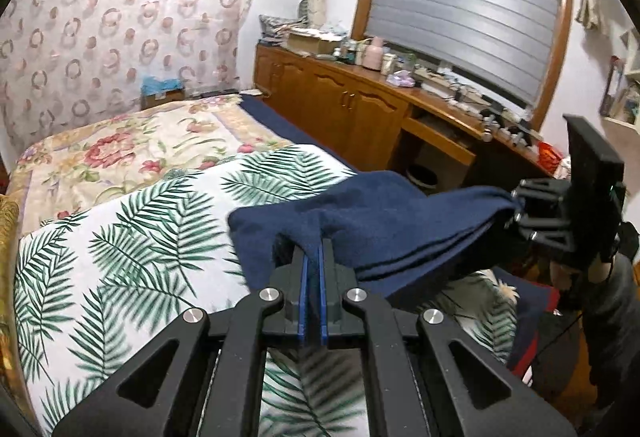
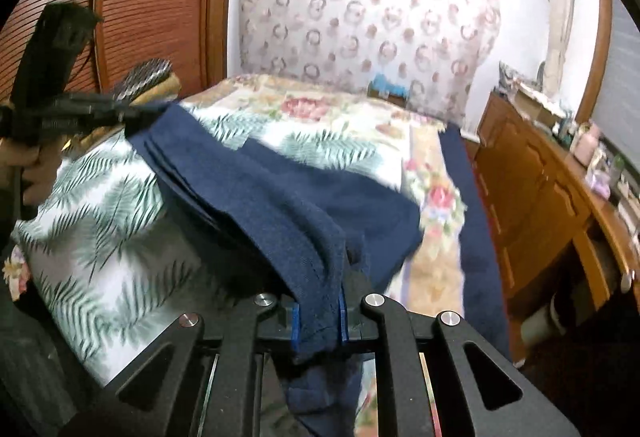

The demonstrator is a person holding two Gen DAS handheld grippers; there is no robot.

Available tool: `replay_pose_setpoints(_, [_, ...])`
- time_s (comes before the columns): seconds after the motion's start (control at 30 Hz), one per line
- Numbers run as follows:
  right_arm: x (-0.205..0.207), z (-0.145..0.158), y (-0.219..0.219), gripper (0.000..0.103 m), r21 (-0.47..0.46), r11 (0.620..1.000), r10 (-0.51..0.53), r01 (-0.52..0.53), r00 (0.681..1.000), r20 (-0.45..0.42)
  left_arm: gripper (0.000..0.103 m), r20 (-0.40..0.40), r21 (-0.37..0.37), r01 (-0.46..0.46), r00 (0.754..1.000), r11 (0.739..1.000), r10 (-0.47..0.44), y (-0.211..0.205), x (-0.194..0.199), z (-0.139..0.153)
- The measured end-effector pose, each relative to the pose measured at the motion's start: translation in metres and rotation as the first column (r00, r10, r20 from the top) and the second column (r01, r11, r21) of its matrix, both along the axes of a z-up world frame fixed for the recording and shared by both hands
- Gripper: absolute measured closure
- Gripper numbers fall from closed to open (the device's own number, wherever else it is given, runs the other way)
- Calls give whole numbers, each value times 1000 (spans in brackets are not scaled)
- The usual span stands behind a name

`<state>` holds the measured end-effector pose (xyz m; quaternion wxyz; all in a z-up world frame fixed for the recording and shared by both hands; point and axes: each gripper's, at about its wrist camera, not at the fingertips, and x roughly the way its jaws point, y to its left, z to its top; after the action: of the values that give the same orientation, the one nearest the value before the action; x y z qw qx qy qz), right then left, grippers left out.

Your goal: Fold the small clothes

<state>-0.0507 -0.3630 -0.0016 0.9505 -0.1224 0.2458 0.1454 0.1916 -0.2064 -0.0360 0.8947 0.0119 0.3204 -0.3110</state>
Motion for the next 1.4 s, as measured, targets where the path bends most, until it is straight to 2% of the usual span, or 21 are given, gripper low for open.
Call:
replay_pose_setpoints(0.17, [54, 3, 7, 90, 8, 1000, 19, -19, 1000, -16, 98, -39, 32, -31, 999, 999, 32, -2, 37, -12])
replay_pose_setpoints(0.3, [94, -7, 6, 90, 33, 999, 33, -31, 998, -59, 98, -79, 44, -42, 996, 998, 46, -4, 62, -24])
replay_pose_setpoints(0.37, [97, -6, -11, 90, 46, 998, 41, -38, 996, -78, 98, -94, 47, -44, 994, 998, 48, -5, 68, -29])
replay_pose_setpoints(0.5, [119, -8, -13, 90, 45, 998, 57, -52, 991, -117, 96, -147, 51, -36, 988, 998, 43, -4, 79, -37])
replay_pose_setpoints(0.57, [126, -6, -16, 90, 42, 998, 61, -55, 990, -131, 87, -154, 47, -29, 987, 998, 36, -2, 79, -36])
replay_pose_setpoints(0.6, [129, -6, -16, 90, 45, 998, 59, -53, 989, -136, 72, -142, 51, -33, 989, 998, 40, -1, 78, -35])
replay_pose_setpoints(0.63, [134, -3, -19, 89, 54, 997, 62, -54, 988, -142, 61, -130, 53, -36, 991, 998, 43, 1, 77, -33])
replay_pose_setpoints(0.7, [141, 1, -20, 82, 63, 997, 57, -48, 987, -151, 54, -120, 56, -33, 992, 998, 40, 3, 78, -31])
replay_pose_setpoints(0.77, [144, 7, -22, 76, 58, 998, 39, -31, 989, -143, 42, -121, 59, -27, 992, 998, 34, 4, 80, -32])
replay_pose_setpoints(0.83, [148, 13, -21, 65, 54, 998, 23, -16, 991, -129, 35, -125, 57, -30, 991, 998, 37, 5, 81, -33])
replay_pose_setpoints(0.97, [157, 22, -17, 61, 29, 999, -33, 36, 995, -97, 34, -131, 67, -38, 990, 997, 47, 5, 84, -39])
replay_pose_setpoints(1.1, [160, 31, -17, 56, -12, 989, -149, 148, 988, -48, 34, -130, 86, -37, 990, 996, 48, 2, 92, -44])
replay_pose_setpoints(1.17, [157, 35, -21, 54, 16, 986, -163, 164, 985, -51, 34, -128, 98, -34, 991, 995, 46, -1, 94, -46])
replay_pose_setpoints(1.33, [134, 29, -24, 30, 56, 984, -164, 167, 984, -67, 33, -146, 112, -23, 989, 993, 39, -7, 108, -54])
replay_pose_setpoints(1.4, [127, 18, -26, 27, 80, 980, -173, 181, 981, -92, 33, -151, 117, -22, 988, 993, 40, -9, 113, -57])
